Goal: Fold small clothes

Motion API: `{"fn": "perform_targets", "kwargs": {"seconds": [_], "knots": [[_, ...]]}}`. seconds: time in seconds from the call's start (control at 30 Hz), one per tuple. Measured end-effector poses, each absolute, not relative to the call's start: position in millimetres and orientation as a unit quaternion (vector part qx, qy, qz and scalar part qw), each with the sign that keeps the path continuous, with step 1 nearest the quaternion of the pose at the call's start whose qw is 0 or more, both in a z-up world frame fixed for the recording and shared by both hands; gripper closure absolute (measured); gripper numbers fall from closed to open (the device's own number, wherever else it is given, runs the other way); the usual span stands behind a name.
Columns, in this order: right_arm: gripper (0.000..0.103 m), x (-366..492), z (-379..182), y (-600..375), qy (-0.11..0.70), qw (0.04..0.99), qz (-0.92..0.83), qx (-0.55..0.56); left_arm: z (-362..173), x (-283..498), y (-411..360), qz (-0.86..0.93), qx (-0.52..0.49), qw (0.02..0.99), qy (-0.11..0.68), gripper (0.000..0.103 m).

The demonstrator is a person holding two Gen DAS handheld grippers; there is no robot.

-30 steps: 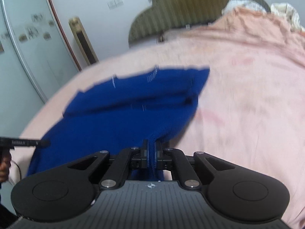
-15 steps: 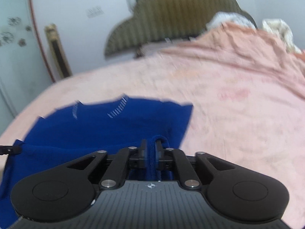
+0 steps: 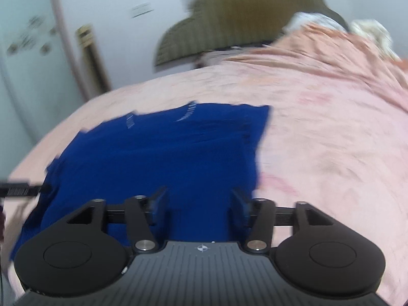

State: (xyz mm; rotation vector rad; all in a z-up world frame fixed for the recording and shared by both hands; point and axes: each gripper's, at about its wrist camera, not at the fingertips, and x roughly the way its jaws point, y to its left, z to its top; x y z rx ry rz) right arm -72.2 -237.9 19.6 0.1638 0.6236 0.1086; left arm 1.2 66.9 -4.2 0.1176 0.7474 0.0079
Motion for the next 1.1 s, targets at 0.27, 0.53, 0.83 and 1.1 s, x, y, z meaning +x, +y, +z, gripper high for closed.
{"fn": "perform_targets", "kwargs": {"seconds": [0.27, 0.53, 0.83, 1.1], "knots": [[0.019, -88, -1, -199, 0.34, 0.937, 0.022, -0.08, -10, -13, 58, 0.015, 0.071, 0.925, 0.372, 0.017], [0.019, -109, 9, -217, 0.316, 0.949, 0.023, 0.008, -12, -30, 54, 0.018, 0.071, 0.923, 0.377, 0.017], [0.019, -133, 7, -238, 0.31, 0.949, 0.012, 0.059, -13, -60, 86, -0.013, 0.004, 0.917, 0.398, 0.017], [0.033, -150, -9, -256, 0.33, 0.934, 0.036, 0.136, -19, -83, 110, -0.059, -0.05, 0.915, 0.396, 0.018]]}}
